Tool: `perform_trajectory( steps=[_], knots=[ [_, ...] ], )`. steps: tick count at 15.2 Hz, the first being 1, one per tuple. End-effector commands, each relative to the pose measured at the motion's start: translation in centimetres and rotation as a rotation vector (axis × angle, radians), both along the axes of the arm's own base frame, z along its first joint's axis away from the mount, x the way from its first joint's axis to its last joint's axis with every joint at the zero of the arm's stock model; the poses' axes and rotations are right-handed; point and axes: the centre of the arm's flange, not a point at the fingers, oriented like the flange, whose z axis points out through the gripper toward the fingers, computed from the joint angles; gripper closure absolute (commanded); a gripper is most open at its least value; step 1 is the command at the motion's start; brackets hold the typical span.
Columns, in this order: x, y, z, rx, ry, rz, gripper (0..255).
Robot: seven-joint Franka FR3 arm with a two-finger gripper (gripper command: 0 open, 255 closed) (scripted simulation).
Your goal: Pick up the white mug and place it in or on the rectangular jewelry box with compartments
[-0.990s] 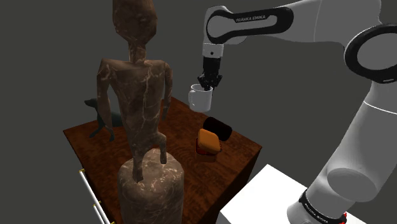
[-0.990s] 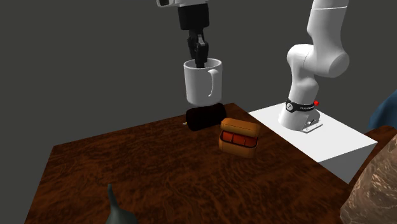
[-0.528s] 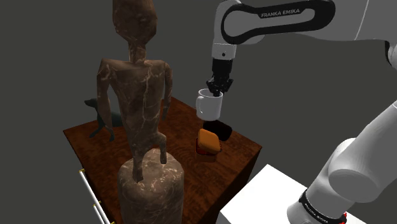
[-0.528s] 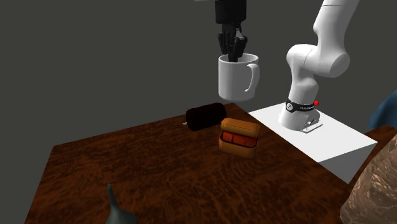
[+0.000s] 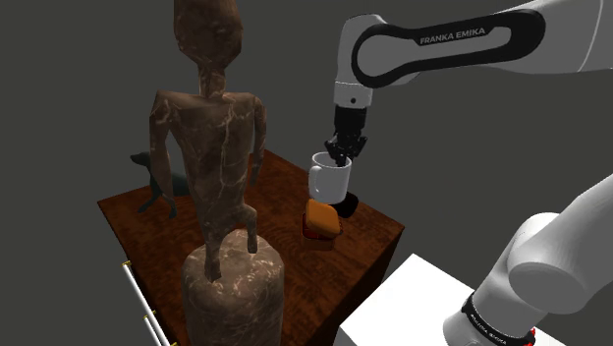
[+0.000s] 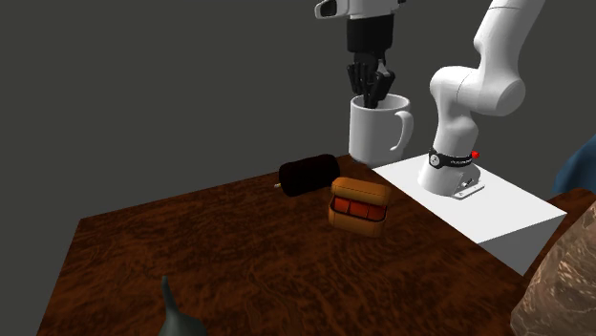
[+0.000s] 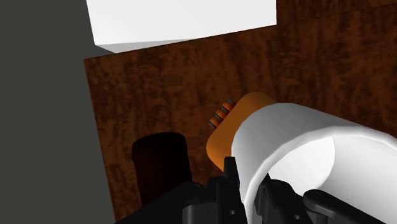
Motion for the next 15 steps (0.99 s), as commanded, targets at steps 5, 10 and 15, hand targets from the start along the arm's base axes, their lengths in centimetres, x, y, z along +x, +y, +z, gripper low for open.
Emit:
perform_trajectory(
  steps=[5,10,15],
  knots=[
    [0.0,0.0,-3.0,0.0,-0.001,0.0,255],
    [0.0,0.0,-5.7,0.0,-0.001,0.0,255],
    [0.0,0.0,-6.5,0.0,-0.001,0.0,255]
  ],
)
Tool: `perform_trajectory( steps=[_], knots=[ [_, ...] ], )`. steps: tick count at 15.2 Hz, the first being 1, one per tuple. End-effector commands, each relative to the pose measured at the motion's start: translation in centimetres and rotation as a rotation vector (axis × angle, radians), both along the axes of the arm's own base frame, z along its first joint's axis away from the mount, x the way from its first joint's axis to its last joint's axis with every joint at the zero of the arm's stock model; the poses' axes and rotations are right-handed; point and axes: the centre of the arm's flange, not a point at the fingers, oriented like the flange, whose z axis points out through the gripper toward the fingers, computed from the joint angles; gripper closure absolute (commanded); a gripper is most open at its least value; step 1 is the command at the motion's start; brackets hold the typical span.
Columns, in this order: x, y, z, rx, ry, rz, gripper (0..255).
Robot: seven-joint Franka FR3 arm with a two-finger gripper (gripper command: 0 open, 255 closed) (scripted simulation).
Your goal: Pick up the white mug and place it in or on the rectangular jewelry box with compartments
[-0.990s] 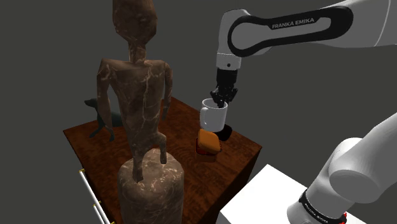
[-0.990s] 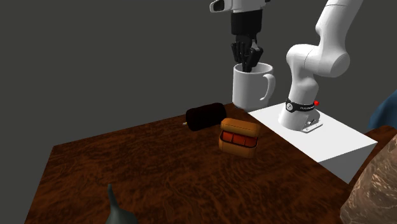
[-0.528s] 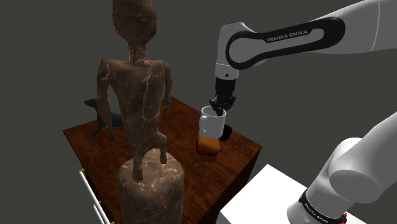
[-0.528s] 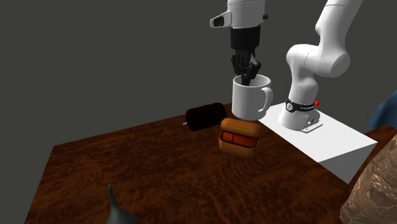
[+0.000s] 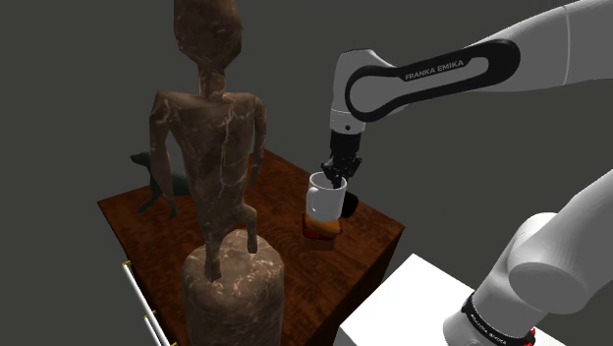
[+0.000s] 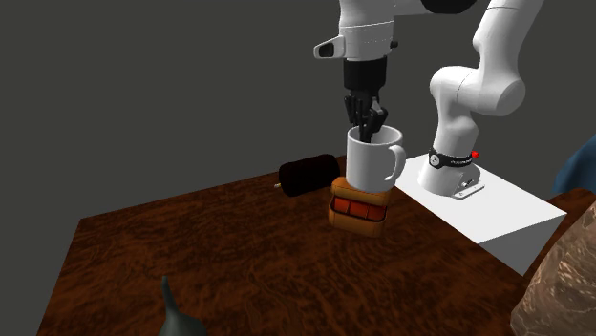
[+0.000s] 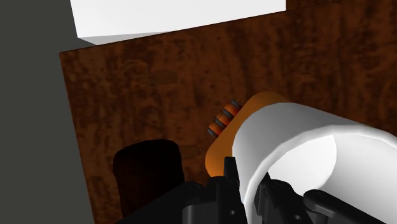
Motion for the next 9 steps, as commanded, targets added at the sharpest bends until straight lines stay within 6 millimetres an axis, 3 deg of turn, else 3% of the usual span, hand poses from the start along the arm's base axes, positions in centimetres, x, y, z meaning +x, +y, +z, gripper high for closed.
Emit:
perform_trajectory(
  steps=[1,4,5,9],
  knots=[
    [-0.03,0.02,-0.2,-0.001,0.003,0.001,255],
    [-0.03,0.02,-0.2,-0.001,0.003,0.001,255],
    [-0.02,0.03,-0.13,-0.001,0.003,0.001,0],
    [-0.03,0.03,-0.17,-0.001,0.003,0.001,0]
  ],
)
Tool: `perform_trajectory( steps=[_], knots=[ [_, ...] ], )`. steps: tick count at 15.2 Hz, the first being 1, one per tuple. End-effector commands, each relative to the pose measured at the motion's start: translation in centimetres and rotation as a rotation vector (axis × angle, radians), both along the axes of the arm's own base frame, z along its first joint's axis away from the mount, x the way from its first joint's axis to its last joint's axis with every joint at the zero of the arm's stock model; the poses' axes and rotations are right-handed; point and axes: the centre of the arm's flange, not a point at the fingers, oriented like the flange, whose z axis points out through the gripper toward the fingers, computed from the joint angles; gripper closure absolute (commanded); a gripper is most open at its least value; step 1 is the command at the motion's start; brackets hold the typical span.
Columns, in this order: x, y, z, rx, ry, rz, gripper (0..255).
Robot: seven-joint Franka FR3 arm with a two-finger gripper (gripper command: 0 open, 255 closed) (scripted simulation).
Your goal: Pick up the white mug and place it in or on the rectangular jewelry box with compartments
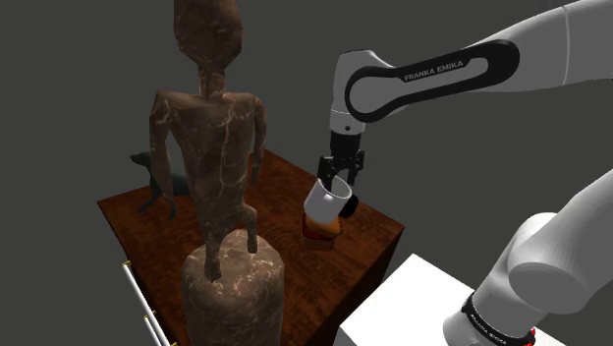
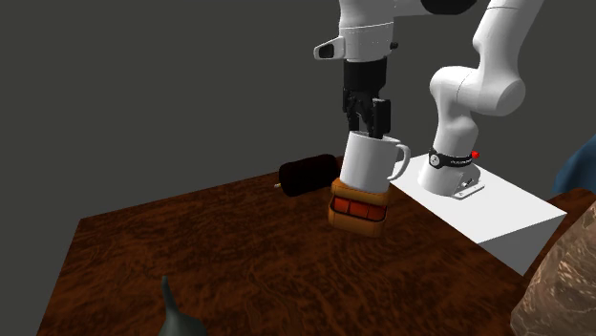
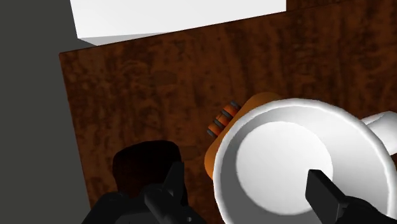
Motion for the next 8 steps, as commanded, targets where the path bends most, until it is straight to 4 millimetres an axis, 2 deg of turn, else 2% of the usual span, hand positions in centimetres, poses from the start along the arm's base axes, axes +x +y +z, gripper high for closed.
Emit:
perform_trajectory(
  steps=[1,5,8],
  knots=[
    [0.0,0.0,-0.1,0.0,0.001,0.0,0],
    [0.6,-0.1,4.9,0.0,0.001,0.0,0],
    [0.5,-0.1,4.9,0.0,0.001,0.0,0]
  ],
)
